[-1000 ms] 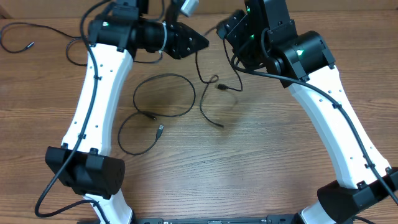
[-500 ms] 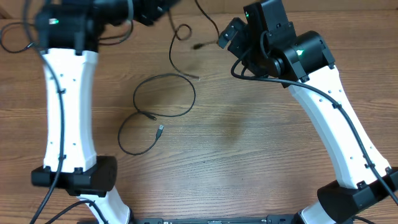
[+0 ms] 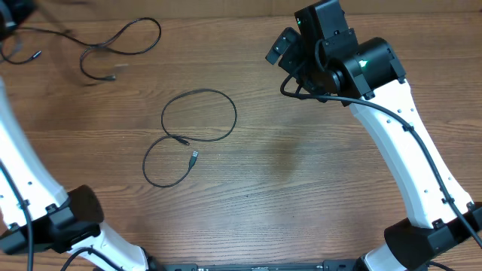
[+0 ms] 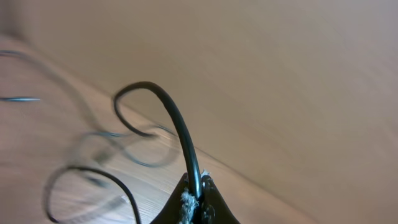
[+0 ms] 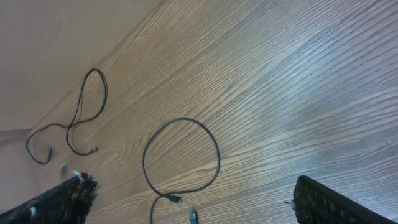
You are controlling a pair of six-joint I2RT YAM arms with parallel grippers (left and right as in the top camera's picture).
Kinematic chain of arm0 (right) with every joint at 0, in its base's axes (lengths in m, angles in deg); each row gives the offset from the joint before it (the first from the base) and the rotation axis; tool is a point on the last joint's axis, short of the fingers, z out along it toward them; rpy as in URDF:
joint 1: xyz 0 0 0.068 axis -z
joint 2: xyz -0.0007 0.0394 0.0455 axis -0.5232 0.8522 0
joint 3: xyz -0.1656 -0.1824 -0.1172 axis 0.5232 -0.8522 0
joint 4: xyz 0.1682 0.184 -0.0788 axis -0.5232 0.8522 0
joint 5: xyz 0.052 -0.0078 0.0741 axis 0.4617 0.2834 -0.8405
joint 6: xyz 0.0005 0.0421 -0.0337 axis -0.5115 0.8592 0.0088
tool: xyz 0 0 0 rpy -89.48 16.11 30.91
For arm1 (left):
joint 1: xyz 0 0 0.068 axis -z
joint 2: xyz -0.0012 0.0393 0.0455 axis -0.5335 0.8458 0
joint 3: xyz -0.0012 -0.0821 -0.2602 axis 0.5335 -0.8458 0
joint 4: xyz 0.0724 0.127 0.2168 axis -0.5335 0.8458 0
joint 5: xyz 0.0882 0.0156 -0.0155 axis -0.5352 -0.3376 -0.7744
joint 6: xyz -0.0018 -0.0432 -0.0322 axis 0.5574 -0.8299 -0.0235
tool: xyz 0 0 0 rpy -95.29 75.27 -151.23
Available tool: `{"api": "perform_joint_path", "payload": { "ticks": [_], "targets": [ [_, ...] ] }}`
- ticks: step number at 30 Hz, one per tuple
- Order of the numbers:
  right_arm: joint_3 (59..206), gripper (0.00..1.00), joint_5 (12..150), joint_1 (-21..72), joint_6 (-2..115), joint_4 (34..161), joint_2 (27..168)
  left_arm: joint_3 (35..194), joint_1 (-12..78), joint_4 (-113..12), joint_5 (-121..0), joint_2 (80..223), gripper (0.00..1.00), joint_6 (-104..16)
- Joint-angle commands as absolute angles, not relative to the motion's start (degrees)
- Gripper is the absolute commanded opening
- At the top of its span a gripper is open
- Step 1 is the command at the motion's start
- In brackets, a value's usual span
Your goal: Untangle cables
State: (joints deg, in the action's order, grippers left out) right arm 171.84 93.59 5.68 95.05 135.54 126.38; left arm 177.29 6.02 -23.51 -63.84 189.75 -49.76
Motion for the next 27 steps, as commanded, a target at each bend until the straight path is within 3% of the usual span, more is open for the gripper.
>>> {"api": "perform_joint_path", "payload": {
  "ticks": [1,9,18,27],
  "targets": [
    [171.8,1.0,94.4,5.8,94.5,135.4,126.4,178.0,1.8,-23.2,-76.4,189.3,0.04,-51.8],
    [171.8,1.0,94.4,5.8,94.5,135.7,127.4,173.8,-0.9,-21.8,-101.9,191.1,0.04,-48.2],
    [171.8,1.0,94.4,5.8,91.5,136.5,127.5,163.3,-0.9,-29.2,-103.6,198.3,0.04,-32.1],
    [171.8,1.0,94.4,5.8,91.6,136.7,127.5,162.3,-1.9,-37.3,-109.0,202.0,0.04,-18.9]
  ]
}}
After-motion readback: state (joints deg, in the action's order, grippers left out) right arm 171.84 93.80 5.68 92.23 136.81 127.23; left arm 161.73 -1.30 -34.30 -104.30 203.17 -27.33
